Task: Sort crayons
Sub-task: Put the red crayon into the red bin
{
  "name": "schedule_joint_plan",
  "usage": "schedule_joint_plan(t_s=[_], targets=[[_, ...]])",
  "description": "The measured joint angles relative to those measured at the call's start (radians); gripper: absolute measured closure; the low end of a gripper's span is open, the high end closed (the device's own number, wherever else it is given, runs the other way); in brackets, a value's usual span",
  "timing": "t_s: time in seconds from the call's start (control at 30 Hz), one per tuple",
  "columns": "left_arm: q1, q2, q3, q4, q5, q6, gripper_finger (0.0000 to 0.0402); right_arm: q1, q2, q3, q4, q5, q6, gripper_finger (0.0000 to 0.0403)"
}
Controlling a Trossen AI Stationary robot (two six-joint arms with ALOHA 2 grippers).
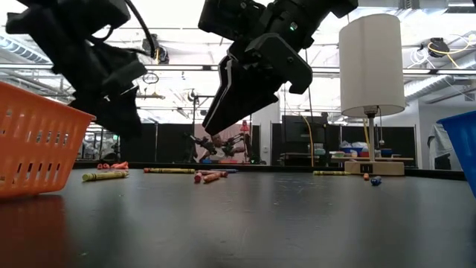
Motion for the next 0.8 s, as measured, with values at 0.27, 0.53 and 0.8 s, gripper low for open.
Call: schedule_joint_plan(t_s=[0.27, 0.53, 0.8], targets=[[0.031, 0.041, 0.0, -0.079, 0.042, -0.154, 0.0226, 0.0, 0.0, 0.0, -0.007, 0.0, 0.023, 0.0261], [0.037, 0.145, 0.0, -0.072, 0.067, -0.189, 0.0226, 0.0, 0.0, 0.0, -0.007, -0.001, 0.027, 0.0261], [0.053, 0.2, 0.0, -0.054, 0.124, -0.196, 0.0227, 0.0, 0.0, 0.0, -0.007, -0.001, 0.027, 0.0261]])
